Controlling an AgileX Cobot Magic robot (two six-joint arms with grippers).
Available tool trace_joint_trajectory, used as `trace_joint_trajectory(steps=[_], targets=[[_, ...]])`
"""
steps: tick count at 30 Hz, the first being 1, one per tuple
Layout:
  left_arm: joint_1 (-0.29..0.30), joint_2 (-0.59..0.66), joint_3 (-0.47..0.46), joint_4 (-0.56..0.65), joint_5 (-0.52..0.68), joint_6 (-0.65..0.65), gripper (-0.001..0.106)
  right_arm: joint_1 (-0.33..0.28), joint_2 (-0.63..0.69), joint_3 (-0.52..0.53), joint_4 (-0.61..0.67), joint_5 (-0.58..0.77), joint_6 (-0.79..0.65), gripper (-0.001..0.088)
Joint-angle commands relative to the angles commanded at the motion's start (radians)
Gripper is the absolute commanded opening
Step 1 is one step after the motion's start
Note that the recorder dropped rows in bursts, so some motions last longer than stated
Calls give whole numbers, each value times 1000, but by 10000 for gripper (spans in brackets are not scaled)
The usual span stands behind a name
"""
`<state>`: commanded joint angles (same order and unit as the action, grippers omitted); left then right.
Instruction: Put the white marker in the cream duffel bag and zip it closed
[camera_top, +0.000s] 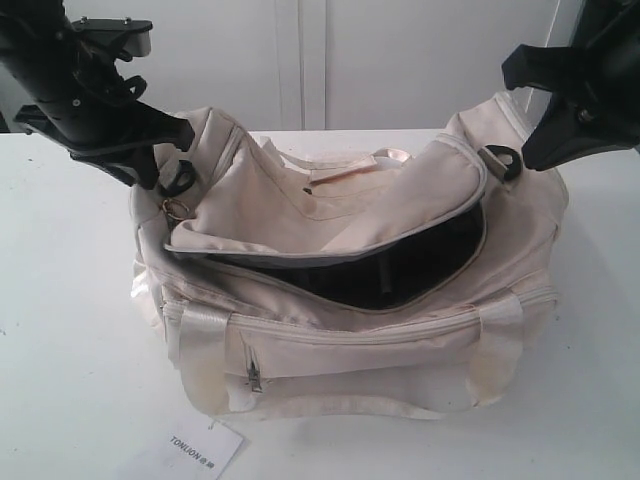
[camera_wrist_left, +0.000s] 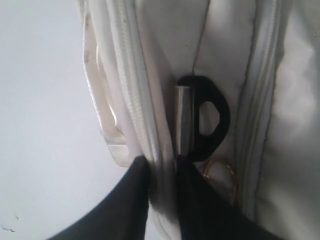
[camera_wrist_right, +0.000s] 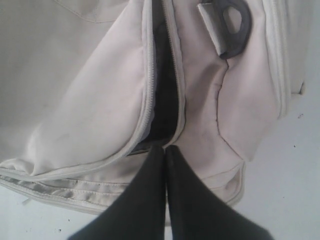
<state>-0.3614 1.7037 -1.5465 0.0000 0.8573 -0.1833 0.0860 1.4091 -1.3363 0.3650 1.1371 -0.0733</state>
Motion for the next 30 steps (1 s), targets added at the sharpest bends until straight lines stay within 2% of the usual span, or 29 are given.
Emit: trace_joint_trajectory(steps=[3,8,16,21,25,26,30], targets=[[0,0,0,-7,-2,0,0,0,0,0,0,0,0,0],[0,0,0,-62,-24,3,0,3,0,0,4,-13,-20,0],[3,-25,0,-210,-83,86,0,3,0,0,38,-19,-64,0],[61,-28,-2,-388,-77,173,0,3,0,0,59,-19,-85,0],[126,-28,-2,-590,-53,282,0,6,0,0,186,-19,-194,0],[141,-28,-2,-646,-41,323,0,16,0,0,214,-19,-224,0],[180,-28,-2,-743,-1,424,0,63,0,0,284,-25,-321,0]])
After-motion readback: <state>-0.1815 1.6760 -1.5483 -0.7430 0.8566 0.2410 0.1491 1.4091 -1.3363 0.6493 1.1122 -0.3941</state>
